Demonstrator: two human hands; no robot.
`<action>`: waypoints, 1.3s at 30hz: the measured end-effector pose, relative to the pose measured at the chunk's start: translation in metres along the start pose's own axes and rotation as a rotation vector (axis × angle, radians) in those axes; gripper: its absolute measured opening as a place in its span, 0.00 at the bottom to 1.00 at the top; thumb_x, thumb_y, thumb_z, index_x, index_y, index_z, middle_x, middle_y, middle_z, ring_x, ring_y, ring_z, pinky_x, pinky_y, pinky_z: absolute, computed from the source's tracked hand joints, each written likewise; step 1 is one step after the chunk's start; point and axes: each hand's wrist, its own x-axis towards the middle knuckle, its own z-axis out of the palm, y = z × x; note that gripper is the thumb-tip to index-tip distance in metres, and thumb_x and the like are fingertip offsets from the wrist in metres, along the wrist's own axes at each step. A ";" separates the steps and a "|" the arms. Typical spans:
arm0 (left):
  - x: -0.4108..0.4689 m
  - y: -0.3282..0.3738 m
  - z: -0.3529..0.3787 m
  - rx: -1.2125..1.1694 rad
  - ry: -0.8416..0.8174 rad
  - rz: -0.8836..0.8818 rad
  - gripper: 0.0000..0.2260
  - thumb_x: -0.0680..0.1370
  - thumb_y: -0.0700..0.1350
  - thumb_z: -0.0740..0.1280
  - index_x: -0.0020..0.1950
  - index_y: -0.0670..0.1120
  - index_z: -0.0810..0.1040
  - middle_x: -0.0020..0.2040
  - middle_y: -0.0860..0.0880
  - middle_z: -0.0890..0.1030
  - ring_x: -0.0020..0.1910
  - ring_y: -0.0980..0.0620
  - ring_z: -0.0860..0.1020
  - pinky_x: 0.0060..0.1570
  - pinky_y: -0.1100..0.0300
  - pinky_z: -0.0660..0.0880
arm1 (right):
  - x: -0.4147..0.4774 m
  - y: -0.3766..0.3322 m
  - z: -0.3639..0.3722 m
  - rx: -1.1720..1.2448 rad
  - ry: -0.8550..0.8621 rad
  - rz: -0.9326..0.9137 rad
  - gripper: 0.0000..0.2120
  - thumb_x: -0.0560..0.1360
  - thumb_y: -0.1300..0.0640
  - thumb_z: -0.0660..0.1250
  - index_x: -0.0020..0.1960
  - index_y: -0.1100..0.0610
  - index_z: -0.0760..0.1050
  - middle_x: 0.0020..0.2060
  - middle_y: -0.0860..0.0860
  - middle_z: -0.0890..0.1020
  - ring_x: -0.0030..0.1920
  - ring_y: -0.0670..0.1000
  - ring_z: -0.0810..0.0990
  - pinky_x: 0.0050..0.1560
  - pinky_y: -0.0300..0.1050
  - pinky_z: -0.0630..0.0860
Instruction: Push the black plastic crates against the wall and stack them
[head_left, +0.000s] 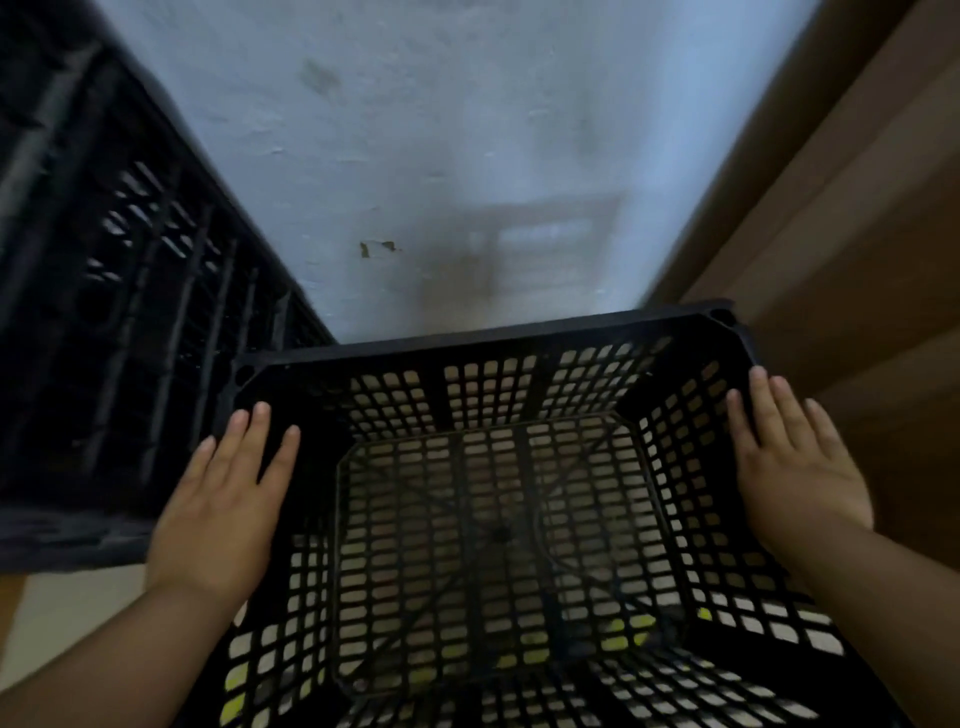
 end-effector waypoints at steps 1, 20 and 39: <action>-0.014 0.001 -0.004 -0.005 -0.007 0.003 0.47 0.52 0.26 0.74 0.70 0.41 0.66 0.72 0.36 0.63 0.76 0.48 0.39 0.72 0.58 0.34 | -0.015 0.002 -0.001 0.012 -0.019 0.010 0.34 0.76 0.60 0.46 0.68 0.57 0.22 0.61 0.58 0.17 0.48 0.54 0.07 0.49 0.49 0.12; -0.294 -0.039 -0.262 0.001 -0.074 0.010 0.37 0.76 0.32 0.55 0.74 0.50 0.34 0.76 0.46 0.35 0.75 0.49 0.35 0.74 0.55 0.40 | -0.355 0.072 -0.073 0.200 0.256 0.038 0.28 0.78 0.62 0.45 0.74 0.62 0.36 0.65 0.56 0.25 0.74 0.55 0.31 0.74 0.53 0.36; -0.389 -0.241 -0.660 0.119 0.297 -0.175 0.40 0.72 0.35 0.59 0.75 0.50 0.36 0.77 0.44 0.38 0.76 0.48 0.38 0.75 0.53 0.41 | -0.563 0.215 -0.451 0.039 0.725 0.080 0.32 0.76 0.60 0.54 0.76 0.61 0.45 0.77 0.57 0.42 0.77 0.55 0.46 0.75 0.56 0.48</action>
